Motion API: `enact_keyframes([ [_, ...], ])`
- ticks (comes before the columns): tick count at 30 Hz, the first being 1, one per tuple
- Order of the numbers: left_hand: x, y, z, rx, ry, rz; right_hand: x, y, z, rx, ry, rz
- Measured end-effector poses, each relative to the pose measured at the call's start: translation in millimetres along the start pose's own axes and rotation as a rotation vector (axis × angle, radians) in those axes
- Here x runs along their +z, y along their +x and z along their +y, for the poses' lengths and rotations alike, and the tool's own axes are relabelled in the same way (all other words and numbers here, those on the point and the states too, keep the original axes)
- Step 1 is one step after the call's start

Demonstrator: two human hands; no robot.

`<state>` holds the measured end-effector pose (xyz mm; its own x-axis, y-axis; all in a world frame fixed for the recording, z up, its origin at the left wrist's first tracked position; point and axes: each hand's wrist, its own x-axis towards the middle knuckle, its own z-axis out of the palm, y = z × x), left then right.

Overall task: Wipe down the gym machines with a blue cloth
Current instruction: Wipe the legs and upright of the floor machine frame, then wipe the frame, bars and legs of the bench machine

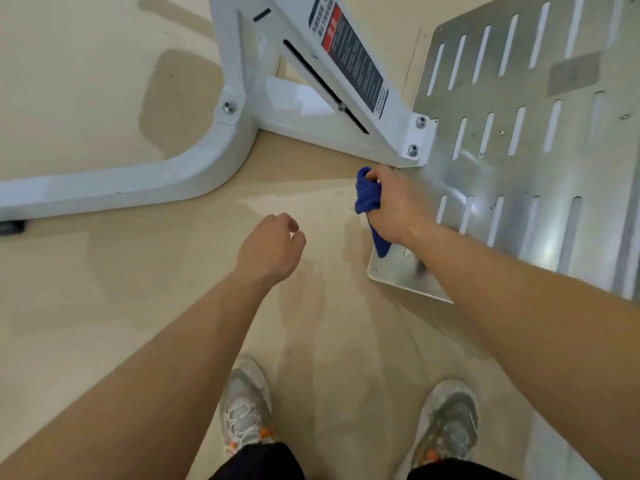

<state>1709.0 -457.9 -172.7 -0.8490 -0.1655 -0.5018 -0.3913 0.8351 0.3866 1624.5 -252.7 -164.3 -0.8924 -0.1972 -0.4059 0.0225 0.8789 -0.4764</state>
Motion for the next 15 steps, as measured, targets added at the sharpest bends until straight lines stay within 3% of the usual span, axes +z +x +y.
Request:
enact_keyframes([
  [7, -69.5, -91.9, 26.4, -0.071, -0.006, -0.082, -51.0, -84.3, -56.2, 0.068, 0.107, -0.121],
  [15, -178.2, -199.4, 83.3, -0.126, -0.031, -0.147, -172.0, -171.7, -135.7, 0.091, 0.108, -0.209],
])
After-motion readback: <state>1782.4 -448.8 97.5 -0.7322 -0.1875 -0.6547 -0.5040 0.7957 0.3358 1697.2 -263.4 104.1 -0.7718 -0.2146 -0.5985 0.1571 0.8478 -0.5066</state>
